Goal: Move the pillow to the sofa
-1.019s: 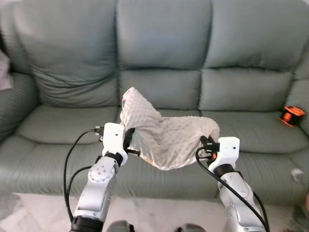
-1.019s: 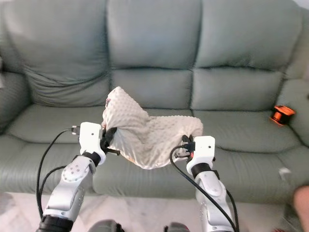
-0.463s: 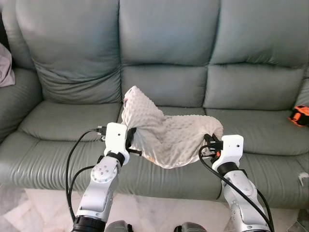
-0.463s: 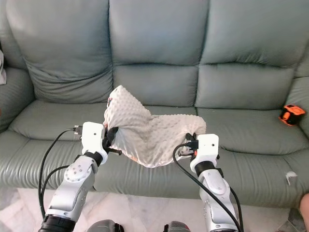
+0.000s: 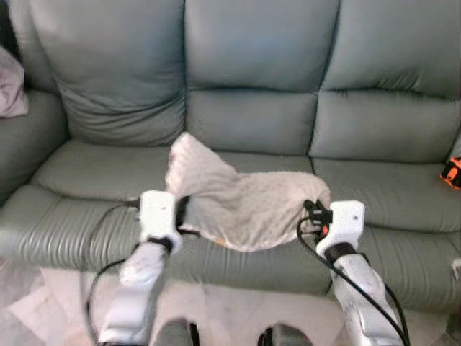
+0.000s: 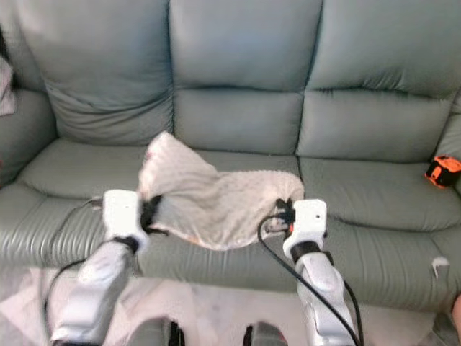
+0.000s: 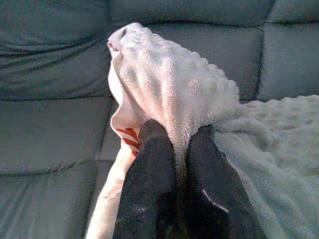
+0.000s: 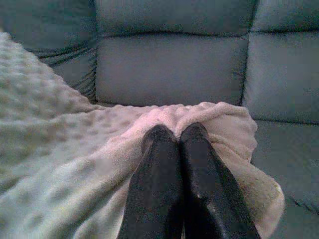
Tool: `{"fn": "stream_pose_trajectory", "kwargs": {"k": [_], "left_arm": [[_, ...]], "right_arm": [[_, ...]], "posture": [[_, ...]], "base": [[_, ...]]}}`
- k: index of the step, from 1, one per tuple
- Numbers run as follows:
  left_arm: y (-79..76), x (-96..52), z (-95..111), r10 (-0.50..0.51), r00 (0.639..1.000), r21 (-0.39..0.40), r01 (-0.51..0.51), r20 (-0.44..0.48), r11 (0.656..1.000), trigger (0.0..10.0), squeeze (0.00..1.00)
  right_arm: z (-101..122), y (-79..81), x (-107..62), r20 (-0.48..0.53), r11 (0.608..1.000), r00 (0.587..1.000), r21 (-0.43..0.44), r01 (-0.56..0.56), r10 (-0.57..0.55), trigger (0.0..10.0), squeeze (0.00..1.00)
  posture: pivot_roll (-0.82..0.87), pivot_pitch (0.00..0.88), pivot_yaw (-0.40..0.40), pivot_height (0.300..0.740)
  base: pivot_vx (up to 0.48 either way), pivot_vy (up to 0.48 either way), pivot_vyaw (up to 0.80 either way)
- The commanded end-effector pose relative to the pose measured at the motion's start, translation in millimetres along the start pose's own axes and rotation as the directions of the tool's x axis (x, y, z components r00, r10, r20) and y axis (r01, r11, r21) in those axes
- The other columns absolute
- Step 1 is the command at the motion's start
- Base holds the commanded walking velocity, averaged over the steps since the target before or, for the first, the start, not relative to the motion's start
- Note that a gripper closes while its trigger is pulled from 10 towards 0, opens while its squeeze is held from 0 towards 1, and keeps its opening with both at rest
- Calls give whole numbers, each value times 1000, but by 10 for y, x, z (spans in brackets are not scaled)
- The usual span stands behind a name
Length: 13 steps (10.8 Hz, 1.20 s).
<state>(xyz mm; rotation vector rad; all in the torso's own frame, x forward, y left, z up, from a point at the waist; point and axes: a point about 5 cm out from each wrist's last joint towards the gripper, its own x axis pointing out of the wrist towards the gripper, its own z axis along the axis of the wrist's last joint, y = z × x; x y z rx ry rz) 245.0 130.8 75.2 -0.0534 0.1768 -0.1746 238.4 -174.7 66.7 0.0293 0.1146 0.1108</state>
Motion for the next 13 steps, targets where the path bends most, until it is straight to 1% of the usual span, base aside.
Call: {"fn": "stream_pose_trajectory", "kwargs": {"k": [1, 2, 4, 5, 6, 7, 10, 13], "left_arm": [[33, -61, 46, -8, 1000, 11, 8, 12, 1000, 10000, 0], [60, -97, 69, -15, 1000, 27, 15, 16, 1000, 10000, 0], [57, -99, 93, -38, 999, 24, 38, 15, 999, 10000, 0], [-22, -60, 158, -80, 996, 13, 80, 32, 997, 10000, 0], [-58, -26, 199, -95, 994, 3, 95, 46, 995, 10000, 0], [-79, 6, 247, -108, 992, 3, 108, 62, 994, 10000, 0], [-106, 20, 284, -120, 990, -6, 121, 69, 993, 10000, 0], [-149, 21, 280, -134, 989, -14, 135, 65, 991, 10000, 0]], "right_arm": [[55, -35, -57, 20, 1000, 1000, 6, 20, -20, 10000, 0], [41, -61, -131, 12, 999, 999, 2, 35, -35, 10000, 0], [21, -49, -172, 4, 999, 999, 0, 45, -45, 10000, 0], [51, -37, -158, 12, 999, 999, -7, 51, -50, 10000, 0], [77, -48, -145, 18, 998, 998, -10, 61, -61, 10000, 0], [96, -64, -133, 24, 998, 998, -12, 62, -62, 10000, 0], [119, -56, -85, 26, 998, 998, -16, 54, -54, 10000, 0], [128, -47, -65, 23, 999, 999, -16, 45, -44, 10000, 0]], "posture": [[20, 0, 24, 657], [23, 0, 27, 657], [28, 0, 32, 657], [25, 0, 34, 657], [23, 0, 34, 657], [20, 2, 34, 657], [20, 18, 29, 657], [18, 24, 26, 657]], "base": [[0, 0, 0], [0, 0, 0], [0, 0, 0], [0, 0, 0], [0, 0, 0], [0, 0, 0], [0, 0, 0], [291, 0, 0]]}}
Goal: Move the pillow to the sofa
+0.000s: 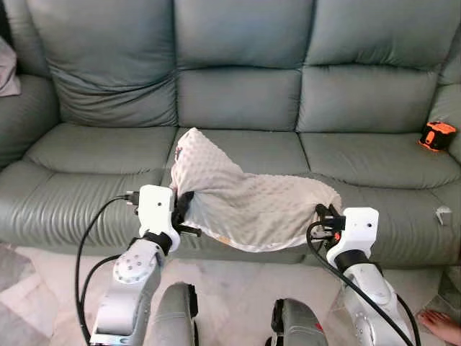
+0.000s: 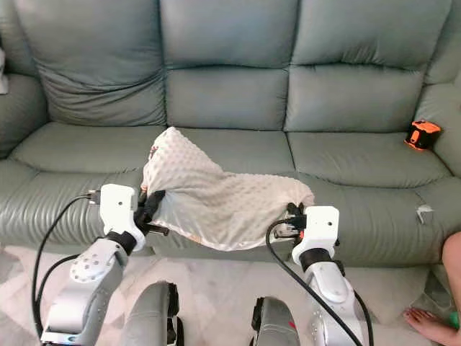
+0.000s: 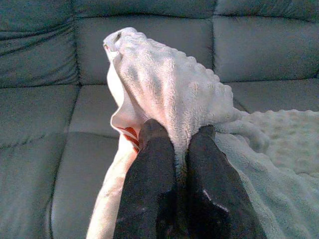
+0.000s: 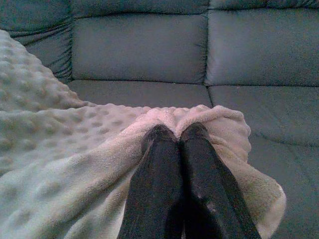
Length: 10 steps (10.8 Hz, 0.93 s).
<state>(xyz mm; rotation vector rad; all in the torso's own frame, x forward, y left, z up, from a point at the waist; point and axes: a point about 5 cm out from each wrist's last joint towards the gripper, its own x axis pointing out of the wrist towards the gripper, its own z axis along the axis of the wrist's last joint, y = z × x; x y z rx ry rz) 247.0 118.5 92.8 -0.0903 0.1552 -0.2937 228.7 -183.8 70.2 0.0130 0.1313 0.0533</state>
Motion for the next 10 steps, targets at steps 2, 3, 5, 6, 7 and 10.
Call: {"fn": "stream_pose_trajectory", "kwargs": {"k": [2, 3, 5, 6, 7, 10], "left_arm": [[-26, 33, 109, -15, 999, 7, 15, 41, 1000, 10000, 0], [-26, 41, 108, -14, 999, 6, 14, 39, 1000, 10000, 0], [-36, 46, 97, -15, 999, 3, 15, 37, 1000, 10000, 0], [-39, 49, 95, -16, 999, 1, 16, 36, 1000, 10000, 0], [-44, 52, 95, -16, 999, 1, 16, 35, 1000, 10000, 0], [-45, 47, 72, -16, 1000, 0, 16, 27, 1000, 10000, 0]], "right_arm": [[104, 25, 62, 36, 1000, 999, -4, -19, 19, 10000, 0], [112, 25, 71, 37, 1000, 999, -5, -25, 26, 10000, 0], [118, 20, 69, 36, 999, 999, -9, -31, 31, 10000, 0], [121, 19, 72, 35, 999, 999, -11, -33, 34, 10000, 0], [122, 20, 75, 35, 999, 999, -12, -35, 36, 10000, 0], [120, 35, 78, 32, 999, 999, -14, -42, 42, 10000, 0]], "posture": [[17, 21, 24, 657], [15, 20, 24, 657], [10, 19, 21, 657], [8, 19, 19, 657], [9, 20, 18, 657], [8, 20, 20, 657]], "base": [[309, 0, 0], [307, 0, 0], [306, 0, 0], [304, 0, 0], [307, 0, 0], [306, 0, 0]]}}
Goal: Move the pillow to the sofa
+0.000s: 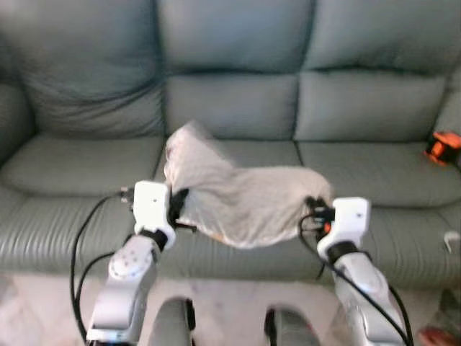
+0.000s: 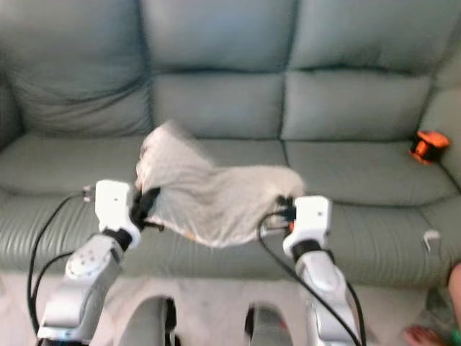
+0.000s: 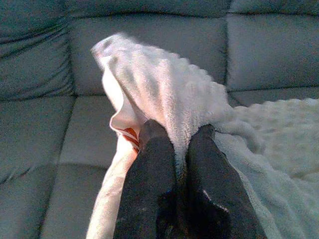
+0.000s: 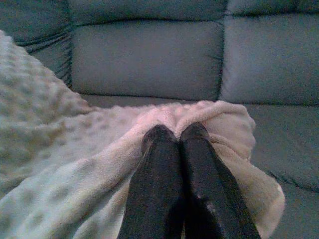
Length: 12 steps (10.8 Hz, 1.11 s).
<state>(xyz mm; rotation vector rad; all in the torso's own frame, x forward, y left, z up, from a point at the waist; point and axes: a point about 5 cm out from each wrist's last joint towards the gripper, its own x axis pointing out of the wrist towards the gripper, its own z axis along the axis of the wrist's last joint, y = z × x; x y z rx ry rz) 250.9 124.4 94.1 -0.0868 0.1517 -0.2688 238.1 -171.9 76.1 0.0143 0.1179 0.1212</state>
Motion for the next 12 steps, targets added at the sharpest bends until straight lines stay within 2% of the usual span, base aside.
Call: {"fn": "stream_pose_trajectory", "kwargs": {"k": [1, 6, 8, 9, 11, 12], "left_arm": [[-118, 25, 35, -45, 999, -1, 45, 12, 999, 10000, 0], [-122, 19, 15, -52, 999, 10, 52, -5, 999, 10000, 0], [-107, 21, 19, -31, 1000, 4, 31, -1, 1000, 10000, 0], [-59, 82, -40, 18, 999, 21, -17, -41, 1000, 10000, 0], [58, 219, -152, 97, 989, 19, -96, -112, 995, 10000, 0], [101, 256, -198, 127, 981, 52, -121, -147, 991, 10000, 0]], "right_arm": [[50, -85, -22, 18, 1000, 1000, -10, 26, -26, 10000, 0], [62, -97, 13, 17, 1000, 1000, -15, 24, -24, 10000, 0], [56, -90, 27, 6, 1000, 1000, -16, 11, -11, 10000, 0], [48, -128, 50, -1, 1000, 1000, -11, 7, -7, 10000, 0], [31, -350, 126, -51, 999, 998, -27, 29, -30, 10000, 0], [33, -416, 143, -68, 999, 997, -37, 40, -42, 10000, 0]], "posture": [[8, 21, 21, 657], [16, 42, 18, 657], [21, 56, 16, 657], [18, 73, 18, 657], [-16, 135, 33, 657], [-25, 159, 35, 657]], "base": [[307, 0, 0], [302, 0, 0], [0, 0, 0], [0, 0, 0], [0, 0, 0], [0, 0, 0]]}}
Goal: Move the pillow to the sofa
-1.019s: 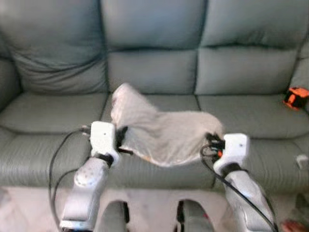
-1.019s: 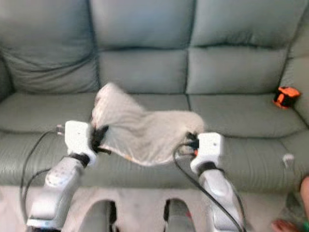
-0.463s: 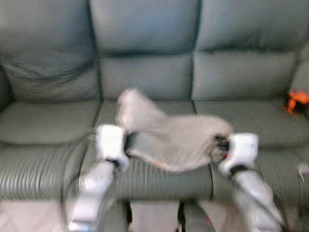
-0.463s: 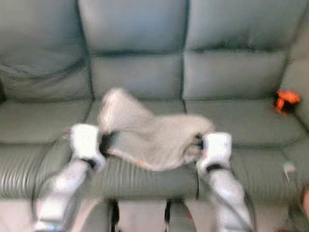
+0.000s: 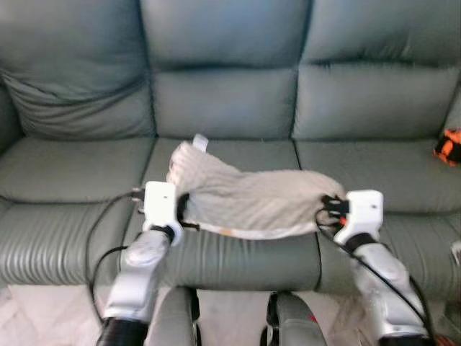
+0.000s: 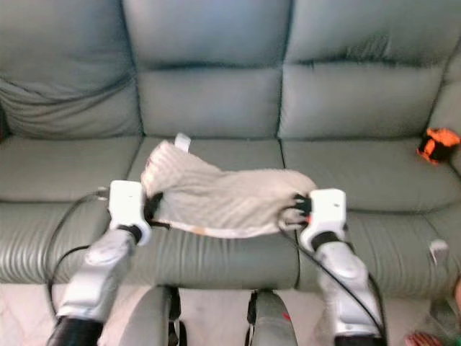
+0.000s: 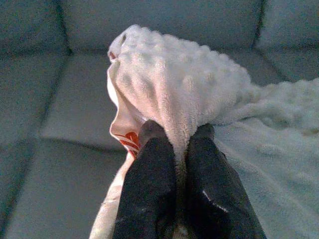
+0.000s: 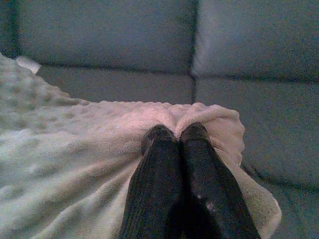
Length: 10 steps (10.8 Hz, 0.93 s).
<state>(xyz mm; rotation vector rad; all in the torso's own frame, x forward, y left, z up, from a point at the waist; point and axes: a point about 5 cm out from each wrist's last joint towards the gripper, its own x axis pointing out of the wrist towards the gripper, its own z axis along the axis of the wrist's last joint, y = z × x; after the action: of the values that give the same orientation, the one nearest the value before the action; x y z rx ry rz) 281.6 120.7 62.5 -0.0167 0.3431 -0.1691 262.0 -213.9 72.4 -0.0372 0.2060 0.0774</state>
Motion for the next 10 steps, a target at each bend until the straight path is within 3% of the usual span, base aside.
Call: {"fn": "stream_pose_trajectory", "kwargs": {"k": [1, 3, 4, 5, 7, 10], "left_arm": [[55, 82, -19, 25, 999, 46, -23, -43, 999, 10000, 0], [84, 284, -31, 57, 997, 24, -56, -59, 998, 10000, 0], [52, 398, 90, 78, 997, 25, -78, -15, 997, 10000, 0], [114, 483, 190, 152, 988, 31, -153, 16, 988, 10000, 0], [291, 529, 230, 235, 972, 61, -235, 12, 970, 10000, 0], [558, 517, 159, 302, 953, 120, -298, -13, 947, 10000, 0]], "right_arm": [[84, -85, 63, 21, 1000, 1000, 6, 20, -20, 10000, 0], [119, -166, 247, -1, 999, 999, -11, 41, -41, 10000, 0], [231, -116, 332, 19, 1000, 1000, 12, 16, -16, 10000, 0], [259, -69, 407, 21, 1000, 1000, 18, 3, -3, 10000, 0], [147, 51, 506, -48, 1000, 999, -25, -17, 16, 10000, 0], [94, 263, 573, -62, 997, 996, -16, -72, 70, 10000, 0]], "posture": [[-43, 191, 40, 657], [-61, 197, 32, 657], [-62, 206, 24, 657], [-69, 214, 24, 657], [-71, 221, 28, 657], [-49, 224, 29, 657]], "base": [[0, 0, 0], [0, 0, 0], [0, 0, 0], [0, 0, 0], [0, 0, 0], [0, 0, 0]]}}
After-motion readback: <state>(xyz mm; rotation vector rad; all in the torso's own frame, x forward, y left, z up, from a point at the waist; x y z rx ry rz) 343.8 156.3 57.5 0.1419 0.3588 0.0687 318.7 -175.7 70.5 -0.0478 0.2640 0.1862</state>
